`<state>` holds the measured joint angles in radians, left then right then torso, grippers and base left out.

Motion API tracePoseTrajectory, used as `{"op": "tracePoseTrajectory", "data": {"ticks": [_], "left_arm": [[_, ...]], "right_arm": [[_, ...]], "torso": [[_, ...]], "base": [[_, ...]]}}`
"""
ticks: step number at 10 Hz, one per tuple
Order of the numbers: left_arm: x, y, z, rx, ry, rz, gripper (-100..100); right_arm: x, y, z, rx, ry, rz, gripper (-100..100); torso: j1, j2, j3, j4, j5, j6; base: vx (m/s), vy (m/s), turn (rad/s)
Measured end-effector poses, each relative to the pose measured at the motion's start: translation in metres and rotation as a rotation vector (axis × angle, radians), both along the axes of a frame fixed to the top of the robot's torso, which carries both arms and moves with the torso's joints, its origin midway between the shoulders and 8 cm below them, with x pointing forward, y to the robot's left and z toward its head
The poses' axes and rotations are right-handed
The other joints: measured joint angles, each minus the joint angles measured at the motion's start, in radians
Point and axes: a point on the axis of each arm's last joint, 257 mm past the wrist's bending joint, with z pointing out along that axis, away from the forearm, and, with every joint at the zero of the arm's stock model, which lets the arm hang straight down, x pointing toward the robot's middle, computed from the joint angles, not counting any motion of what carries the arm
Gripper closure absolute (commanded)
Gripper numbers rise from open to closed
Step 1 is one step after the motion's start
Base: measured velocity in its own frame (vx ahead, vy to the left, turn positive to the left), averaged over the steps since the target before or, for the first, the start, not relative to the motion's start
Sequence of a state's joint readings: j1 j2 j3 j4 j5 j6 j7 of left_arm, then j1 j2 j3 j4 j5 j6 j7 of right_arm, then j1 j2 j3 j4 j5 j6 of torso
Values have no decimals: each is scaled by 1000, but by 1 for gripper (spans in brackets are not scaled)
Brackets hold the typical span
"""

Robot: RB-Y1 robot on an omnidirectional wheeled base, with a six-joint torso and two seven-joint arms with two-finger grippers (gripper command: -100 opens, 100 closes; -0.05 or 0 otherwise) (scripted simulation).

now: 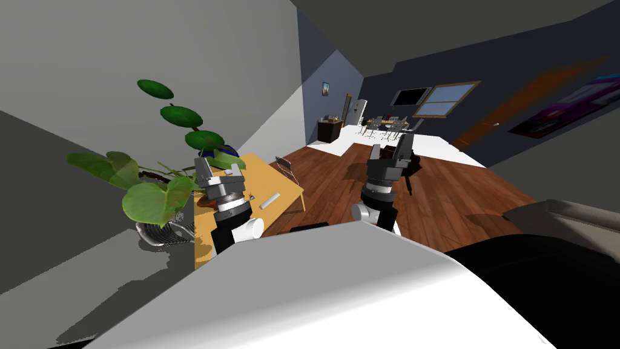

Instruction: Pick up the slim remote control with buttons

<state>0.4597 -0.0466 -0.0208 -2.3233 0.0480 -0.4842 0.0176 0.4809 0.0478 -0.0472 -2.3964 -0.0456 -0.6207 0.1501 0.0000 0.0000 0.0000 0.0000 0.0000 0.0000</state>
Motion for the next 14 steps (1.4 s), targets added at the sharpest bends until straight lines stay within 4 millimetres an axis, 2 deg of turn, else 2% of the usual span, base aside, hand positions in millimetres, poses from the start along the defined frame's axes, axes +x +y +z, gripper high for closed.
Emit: {"op": "tracePoseTrajectory", "data": {"ticks": [2,4,7,10,12,14], "left_arm": [[11,4,-18,29,65,-3,-100],[23,19,-38,53,147,6,-100],[47,52,-91,64,306,41,-100],[52,74,-120,58,414,68,-100],[53,101,-158,43,517,104,-100],[51,128,-179,29,594,134,-100]], "right_arm": [[0,0,0,0,0,0,0],[0,0,0,0,0,0,0],[0,0,0,0,0,0,0],[0,0,0,0,0,0,0],[0,0,0,0,0,0,0],[0,0,0,0,0,0,0]], "torso": [[-4,-3,-2,-1,-1,0],[-5,-4,-2,-1,-1,0],[-6,-7,-4,-2,-1,0],[-3,-3,-2,-1,-1,0],[-5,-4,-3,-1,-1,0],[-5,-4,-2,-1,-1,0]], "base": [[48,-70,-33],[54,-90,-51],[83,-87,-46],[43,-52,-44],[69,-79,-67],[62,-68,-44]]}}
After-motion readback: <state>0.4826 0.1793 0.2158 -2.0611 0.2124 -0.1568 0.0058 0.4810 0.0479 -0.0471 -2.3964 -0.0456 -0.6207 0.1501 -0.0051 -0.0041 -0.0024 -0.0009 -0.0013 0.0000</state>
